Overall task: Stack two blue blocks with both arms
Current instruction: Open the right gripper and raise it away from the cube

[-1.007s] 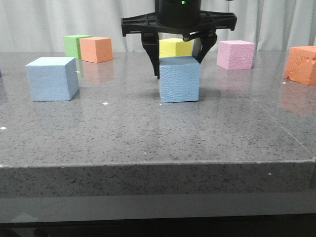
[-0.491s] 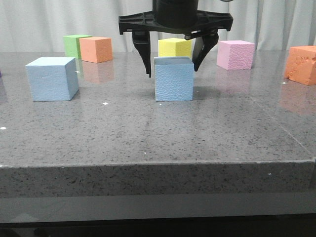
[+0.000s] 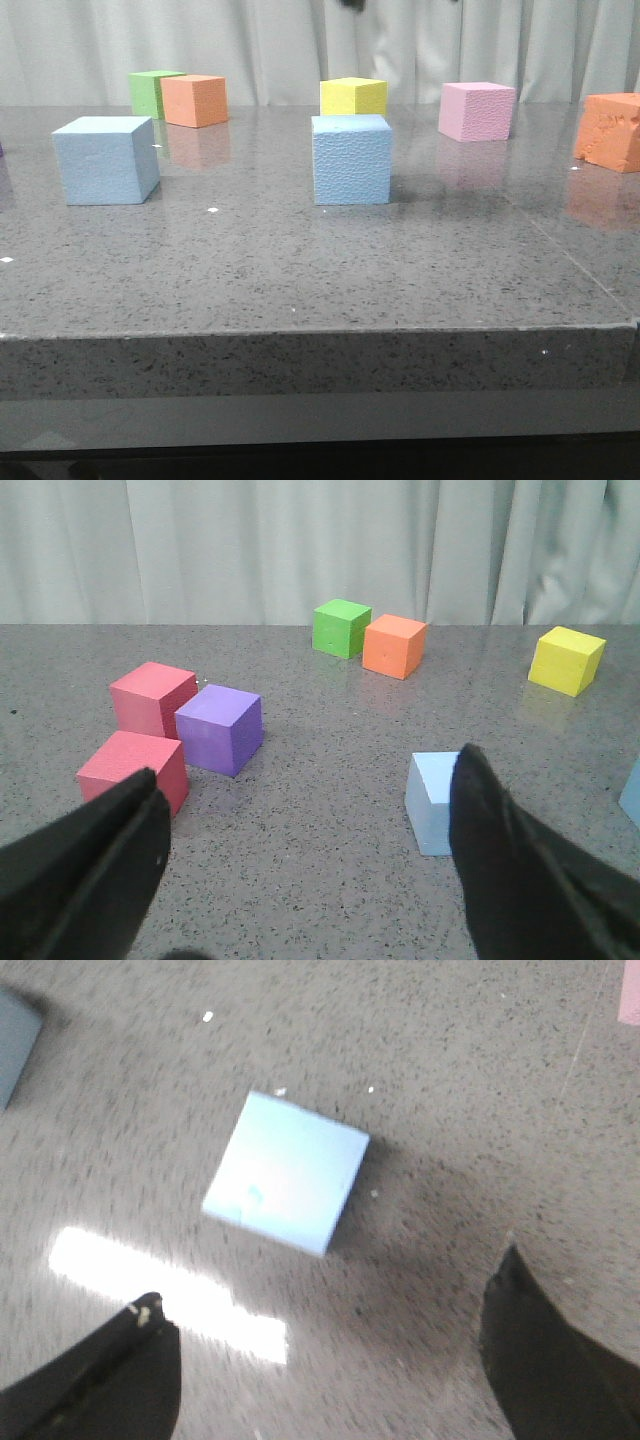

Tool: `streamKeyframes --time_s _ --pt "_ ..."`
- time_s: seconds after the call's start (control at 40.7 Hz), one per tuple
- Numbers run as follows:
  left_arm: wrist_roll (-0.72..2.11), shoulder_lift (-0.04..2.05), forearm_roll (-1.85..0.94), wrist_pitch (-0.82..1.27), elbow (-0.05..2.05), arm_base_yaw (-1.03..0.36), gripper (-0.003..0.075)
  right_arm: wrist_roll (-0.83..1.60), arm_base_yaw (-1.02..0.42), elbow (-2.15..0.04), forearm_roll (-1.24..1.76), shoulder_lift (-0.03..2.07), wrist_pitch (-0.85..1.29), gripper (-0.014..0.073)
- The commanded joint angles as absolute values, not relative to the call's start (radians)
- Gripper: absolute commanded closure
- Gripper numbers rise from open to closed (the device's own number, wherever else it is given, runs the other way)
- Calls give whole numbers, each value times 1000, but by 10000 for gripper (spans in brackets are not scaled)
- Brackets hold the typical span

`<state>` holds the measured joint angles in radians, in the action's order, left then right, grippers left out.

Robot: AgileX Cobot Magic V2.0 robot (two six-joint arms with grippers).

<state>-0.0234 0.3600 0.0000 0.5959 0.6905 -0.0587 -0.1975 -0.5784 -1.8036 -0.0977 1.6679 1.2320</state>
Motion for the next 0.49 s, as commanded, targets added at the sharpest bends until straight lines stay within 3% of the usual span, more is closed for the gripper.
streamKeyframes --time_s 0.0,0.467 --pt "-30 376 0 515 715 -63 154 -36 -567 -1759 -24 1528 1244 -22" --pt "-30 376 0 515 715 -63 154 76 -567 -1259 27 1021 963 -22"
